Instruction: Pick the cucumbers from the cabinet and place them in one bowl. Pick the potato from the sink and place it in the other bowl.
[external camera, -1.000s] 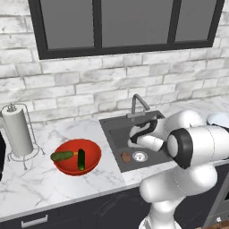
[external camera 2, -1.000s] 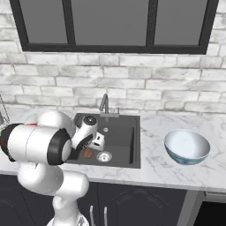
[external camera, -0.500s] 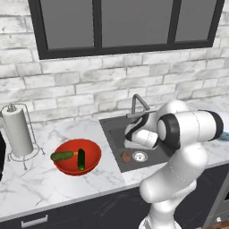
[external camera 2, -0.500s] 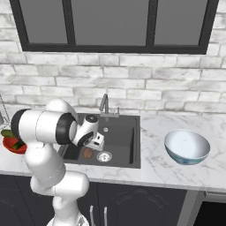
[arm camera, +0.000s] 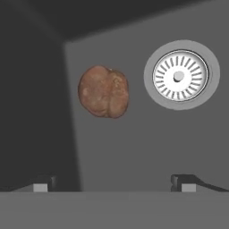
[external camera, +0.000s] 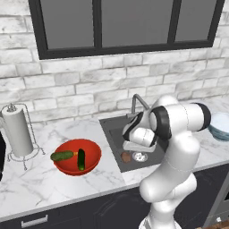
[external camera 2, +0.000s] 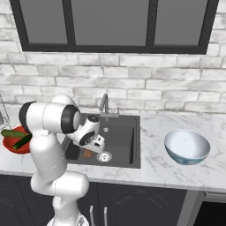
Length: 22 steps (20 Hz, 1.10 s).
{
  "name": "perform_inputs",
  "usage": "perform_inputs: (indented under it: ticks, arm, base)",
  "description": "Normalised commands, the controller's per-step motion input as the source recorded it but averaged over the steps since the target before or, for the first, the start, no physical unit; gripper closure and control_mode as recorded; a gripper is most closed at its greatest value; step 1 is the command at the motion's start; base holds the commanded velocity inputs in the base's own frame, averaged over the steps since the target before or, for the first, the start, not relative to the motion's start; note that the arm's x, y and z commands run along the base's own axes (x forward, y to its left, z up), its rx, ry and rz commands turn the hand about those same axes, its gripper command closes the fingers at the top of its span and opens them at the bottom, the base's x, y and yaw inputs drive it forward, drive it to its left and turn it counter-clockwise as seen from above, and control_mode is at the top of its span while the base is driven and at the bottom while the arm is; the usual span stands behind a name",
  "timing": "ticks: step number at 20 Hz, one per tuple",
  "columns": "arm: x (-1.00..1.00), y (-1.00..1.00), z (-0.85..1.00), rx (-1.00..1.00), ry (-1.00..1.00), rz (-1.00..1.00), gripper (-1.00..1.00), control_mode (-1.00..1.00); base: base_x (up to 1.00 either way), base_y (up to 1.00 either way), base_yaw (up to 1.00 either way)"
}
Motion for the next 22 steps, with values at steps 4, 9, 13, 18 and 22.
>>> perform_inputs:
  ticks: [4,9,13,18,22]
  arm:
    - [0.15,0.0,-0.15,0.0,0.01,0.0,-1.0,-1.0]
    - [0.04,0.1,-0.14,0.0,-0.01,0.0,-1.0,-1.0]
    - [0.0,0.19,-0.19,0.01,-0.01,0.0,-1.0,-1.0]
    - [0.22,0.1,-0.18,0.0,-0.01,0.0,-1.0,-1.0]
    - [0.43,0.0,-0.09,0.0,-0.02,0.0,-1.0,-1.0]
  base:
    - [0.0,0.0,0.0]
    - [0.0,0.0,0.0]
    - [0.0,0.0,0.0]
    - [0.0,0.0,0.0]
    - [0.0,0.0,0.0]
